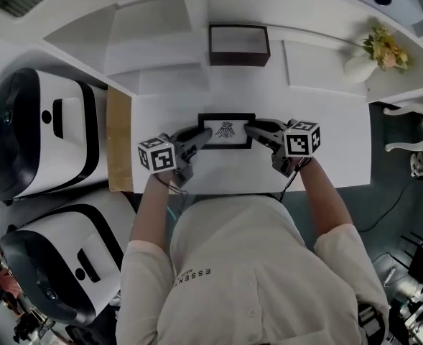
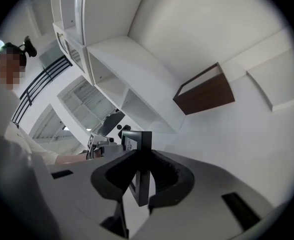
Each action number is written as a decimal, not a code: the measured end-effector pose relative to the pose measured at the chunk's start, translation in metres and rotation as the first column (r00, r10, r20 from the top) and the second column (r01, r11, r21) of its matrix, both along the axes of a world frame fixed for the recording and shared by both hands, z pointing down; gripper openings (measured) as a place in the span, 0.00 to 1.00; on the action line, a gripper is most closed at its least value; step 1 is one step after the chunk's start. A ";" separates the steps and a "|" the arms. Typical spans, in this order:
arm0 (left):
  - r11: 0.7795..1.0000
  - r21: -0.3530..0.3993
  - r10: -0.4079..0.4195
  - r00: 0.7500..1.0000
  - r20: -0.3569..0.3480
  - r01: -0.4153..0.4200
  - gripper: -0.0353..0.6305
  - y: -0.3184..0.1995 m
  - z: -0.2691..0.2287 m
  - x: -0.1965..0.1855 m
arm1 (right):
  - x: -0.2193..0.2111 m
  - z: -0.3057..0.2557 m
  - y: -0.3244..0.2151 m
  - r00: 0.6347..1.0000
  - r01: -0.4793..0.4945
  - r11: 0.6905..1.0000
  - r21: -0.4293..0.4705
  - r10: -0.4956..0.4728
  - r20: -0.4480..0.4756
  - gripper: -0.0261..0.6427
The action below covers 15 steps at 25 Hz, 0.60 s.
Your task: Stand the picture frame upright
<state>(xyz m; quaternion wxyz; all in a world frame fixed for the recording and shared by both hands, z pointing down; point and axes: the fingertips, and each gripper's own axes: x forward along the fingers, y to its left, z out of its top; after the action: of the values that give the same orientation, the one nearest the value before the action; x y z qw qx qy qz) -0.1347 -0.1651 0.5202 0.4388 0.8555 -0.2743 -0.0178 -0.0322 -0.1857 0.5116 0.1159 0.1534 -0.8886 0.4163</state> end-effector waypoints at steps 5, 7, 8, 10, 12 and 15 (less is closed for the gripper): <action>0.997 0.071 0.029 0.998 0.062 -0.034 0.17 -0.023 0.000 -0.026 | -0.025 0.002 -0.020 0.998 -0.037 0.998 0.059 0.040 -0.049 0.18; 0.994 0.103 0.035 0.995 0.096 -0.045 0.17 -0.032 0.000 -0.034 | -0.033 0.005 -0.028 0.995 -0.060 0.994 0.087 0.066 -0.075 0.18; 0.993 0.109 0.038 0.994 0.104 -0.049 0.17 -0.037 0.001 -0.037 | -0.036 0.006 -0.033 0.993 -0.073 0.993 0.095 0.081 -0.083 0.18; 0.992 0.113 0.047 0.992 0.117 -0.060 0.17 -0.046 0.004 -0.043 | -0.041 0.010 -0.042 0.989 -0.097 0.989 0.107 0.108 -0.101 0.18; 0.991 0.116 0.056 0.988 0.144 -0.073 0.17 -0.054 0.011 -0.048 | -0.046 0.016 -0.051 0.984 -0.109 0.986 0.124 0.125 -0.130 0.18; 0.988 0.135 0.055 0.981 0.185 -0.081 0.18 -0.066 0.019 -0.054 | -0.052 0.026 -0.062 0.974 -0.114 0.983 0.145 0.140 -0.177 0.18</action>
<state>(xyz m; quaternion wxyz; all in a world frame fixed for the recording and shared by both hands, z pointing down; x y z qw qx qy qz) -0.1885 -0.2308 0.5396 0.3505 0.8915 -0.2816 0.0556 -0.0837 -0.2478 0.5379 0.1611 0.2558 -0.8881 0.3462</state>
